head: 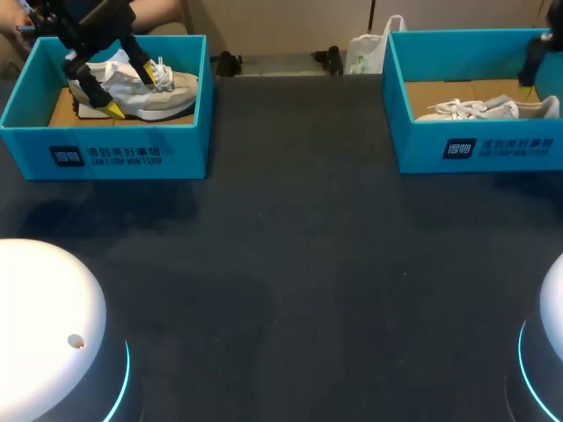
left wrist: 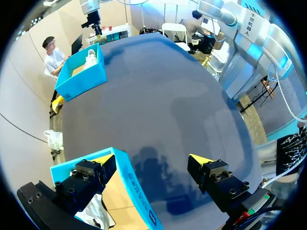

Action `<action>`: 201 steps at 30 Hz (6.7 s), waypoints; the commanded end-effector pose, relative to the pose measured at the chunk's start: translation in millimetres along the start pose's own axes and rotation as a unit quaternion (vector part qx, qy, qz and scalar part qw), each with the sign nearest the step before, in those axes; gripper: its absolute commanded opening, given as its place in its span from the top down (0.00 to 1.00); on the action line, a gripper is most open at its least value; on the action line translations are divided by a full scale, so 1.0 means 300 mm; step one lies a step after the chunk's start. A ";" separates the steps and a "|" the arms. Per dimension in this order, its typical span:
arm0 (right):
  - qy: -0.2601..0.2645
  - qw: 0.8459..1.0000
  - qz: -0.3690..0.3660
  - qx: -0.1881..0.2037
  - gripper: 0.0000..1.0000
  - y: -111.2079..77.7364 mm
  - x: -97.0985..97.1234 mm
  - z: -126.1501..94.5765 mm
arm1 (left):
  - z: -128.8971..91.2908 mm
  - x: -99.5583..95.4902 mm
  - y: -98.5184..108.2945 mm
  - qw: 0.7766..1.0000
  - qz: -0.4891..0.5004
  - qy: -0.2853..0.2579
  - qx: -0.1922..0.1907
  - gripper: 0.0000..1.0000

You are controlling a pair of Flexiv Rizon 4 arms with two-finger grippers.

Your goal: Take the shoe out of the shoebox, open the shoe tongue, remove and reinsert the insole, then place the shoe into the shoebox

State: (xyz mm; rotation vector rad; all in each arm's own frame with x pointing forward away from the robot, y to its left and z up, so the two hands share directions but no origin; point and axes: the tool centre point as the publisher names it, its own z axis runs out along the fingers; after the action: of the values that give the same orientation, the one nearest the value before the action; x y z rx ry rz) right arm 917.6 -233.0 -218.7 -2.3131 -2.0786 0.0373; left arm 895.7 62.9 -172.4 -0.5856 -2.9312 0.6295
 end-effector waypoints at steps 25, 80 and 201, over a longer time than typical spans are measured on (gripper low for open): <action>0.004 1.000 0.015 -0.021 0.00 -0.070 0.015 0.015 | -0.184 -0.269 0.434 0.944 0.284 -0.031 -0.165 0.00; 0.004 1.000 0.015 -0.021 0.00 -0.070 0.015 0.015 | -0.136 -0.644 1.020 0.802 0.556 0.085 -0.201 0.00; 0.004 1.000 0.015 -0.021 0.00 -0.070 0.015 0.015 | -0.368 -0.391 0.798 0.829 0.492 0.061 -0.258 1.00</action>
State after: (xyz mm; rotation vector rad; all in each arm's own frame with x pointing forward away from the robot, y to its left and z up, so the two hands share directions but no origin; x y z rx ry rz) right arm 898.0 -226.2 -222.1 -2.3626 -2.0606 -0.0139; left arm 1178.4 274.3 -219.4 -2.0802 -2.3708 0.0058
